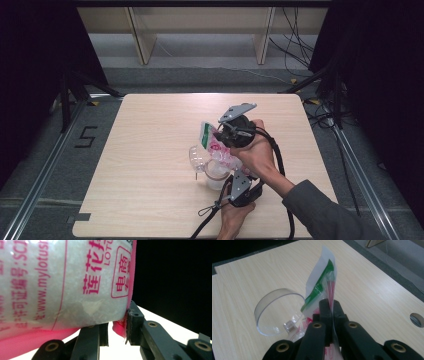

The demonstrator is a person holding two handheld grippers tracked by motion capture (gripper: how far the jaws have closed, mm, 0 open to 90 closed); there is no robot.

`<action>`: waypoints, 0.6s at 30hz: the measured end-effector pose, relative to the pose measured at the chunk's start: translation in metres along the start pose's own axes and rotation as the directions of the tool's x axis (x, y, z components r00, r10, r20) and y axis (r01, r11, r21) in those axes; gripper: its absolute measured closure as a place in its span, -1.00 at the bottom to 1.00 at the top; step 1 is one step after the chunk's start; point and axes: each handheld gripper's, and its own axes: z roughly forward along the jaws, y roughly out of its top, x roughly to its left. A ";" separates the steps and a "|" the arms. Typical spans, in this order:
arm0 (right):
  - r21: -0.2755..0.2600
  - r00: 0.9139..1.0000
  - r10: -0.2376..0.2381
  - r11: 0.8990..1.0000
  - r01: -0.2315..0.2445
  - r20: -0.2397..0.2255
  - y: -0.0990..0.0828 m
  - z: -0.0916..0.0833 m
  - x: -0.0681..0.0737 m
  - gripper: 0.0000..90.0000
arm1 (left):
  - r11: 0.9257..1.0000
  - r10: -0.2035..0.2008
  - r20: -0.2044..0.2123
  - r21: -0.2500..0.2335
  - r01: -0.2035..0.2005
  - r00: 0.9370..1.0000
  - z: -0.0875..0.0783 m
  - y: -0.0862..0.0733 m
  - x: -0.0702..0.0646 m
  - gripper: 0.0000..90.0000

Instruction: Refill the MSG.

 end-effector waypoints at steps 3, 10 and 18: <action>-0.009 1.000 -0.014 1.000 0.015 0.009 0.000 0.001 0.000 1.00 | 1.000 0.003 0.000 0.003 -0.003 1.000 0.000 0.000 0.000 0.67; -0.002 1.000 -0.019 1.000 0.019 0.020 0.000 0.001 0.001 1.00 | 1.000 0.009 0.004 0.005 -0.010 1.000 0.000 0.000 -0.001 0.67; -0.007 1.000 -0.014 1.000 0.014 0.012 0.001 0.003 0.003 1.00 | 1.000 0.014 0.005 0.005 -0.014 1.000 -0.001 0.001 -0.001 0.67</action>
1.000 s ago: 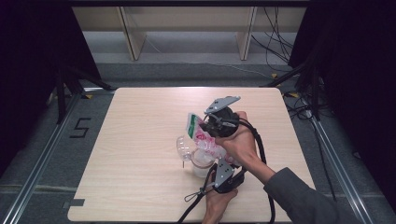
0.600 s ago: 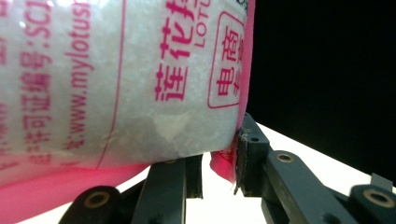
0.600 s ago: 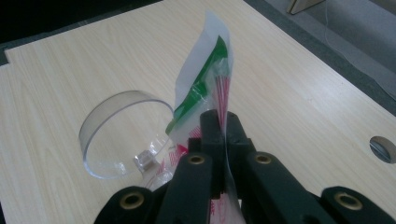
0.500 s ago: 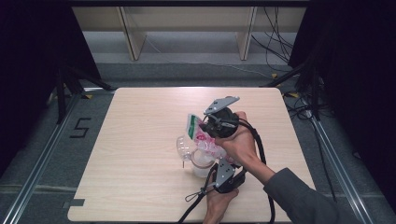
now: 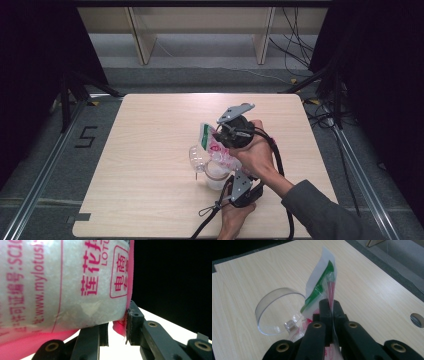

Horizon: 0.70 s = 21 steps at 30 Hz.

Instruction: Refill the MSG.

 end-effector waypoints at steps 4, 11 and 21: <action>0.007 1.000 -0.024 1.000 0.024 -0.008 0.002 0.001 0.000 1.00 | 1.000 0.001 -0.002 -0.004 -0.001 1.000 0.000 0.000 0.001 0.67; 0.002 1.000 -0.007 1.000 0.007 -0.003 0.002 0.004 0.003 1.00 | 1.000 0.007 -0.005 0.001 -0.007 1.000 -0.001 0.001 0.001 0.67; -0.002 1.000 0.001 1.000 -0.001 -0.003 0.002 0.003 0.003 1.00 | 1.000 0.006 0.001 0.000 -0.006 1.000 0.000 0.001 0.000 0.68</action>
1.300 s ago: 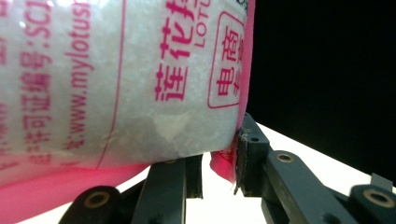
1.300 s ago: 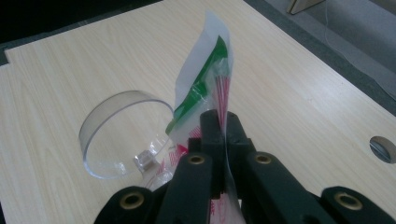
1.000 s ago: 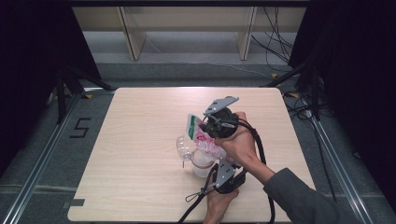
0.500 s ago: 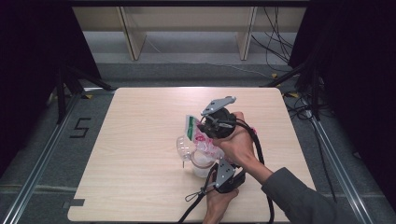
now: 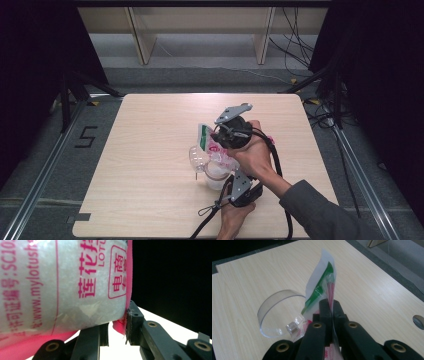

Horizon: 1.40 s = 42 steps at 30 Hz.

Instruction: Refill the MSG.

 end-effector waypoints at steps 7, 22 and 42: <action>0.010 0.999 -0.053 0.999 0.053 0.005 0.000 0.002 -0.001 1.00 | 1.000 0.005 0.007 -0.006 -0.005 1.000 0.000 -0.001 -0.001 0.68; 0.018 0.999 -0.043 0.999 0.043 -0.001 -0.002 0.006 0.002 1.00 | 1.000 -0.005 0.008 -0.009 0.005 1.000 0.000 -0.002 -0.002 0.68; 0.012 1.000 -0.031 0.999 0.031 -0.005 0.000 0.009 0.001 1.00 | 0.999 -0.030 0.021 -0.031 0.031 0.999 0.003 -0.001 -0.002 0.68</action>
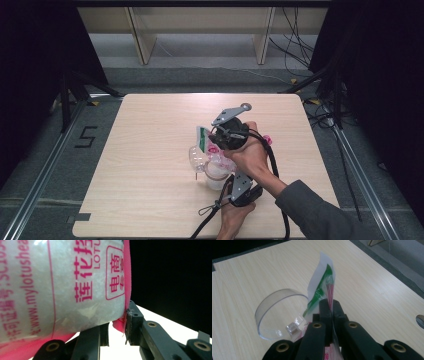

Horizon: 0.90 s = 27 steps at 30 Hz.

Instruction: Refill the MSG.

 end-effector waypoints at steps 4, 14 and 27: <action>0.001 1.000 -0.002 1.000 0.002 0.001 0.001 0.001 -0.001 1.00 | 1.000 0.001 -0.001 0.009 -0.001 1.000 0.000 0.001 0.002 0.68; 0.011 1.000 -0.006 1.000 0.006 0.008 0.000 0.003 -0.001 1.00 | 1.000 0.000 0.003 0.008 0.000 1.000 0.001 0.001 0.000 0.68; 0.012 1.000 0.013 1.000 -0.013 0.020 0.000 0.006 0.001 1.00 | 1.000 -0.008 0.006 0.000 0.008 1.000 0.002 0.002 -0.001 0.68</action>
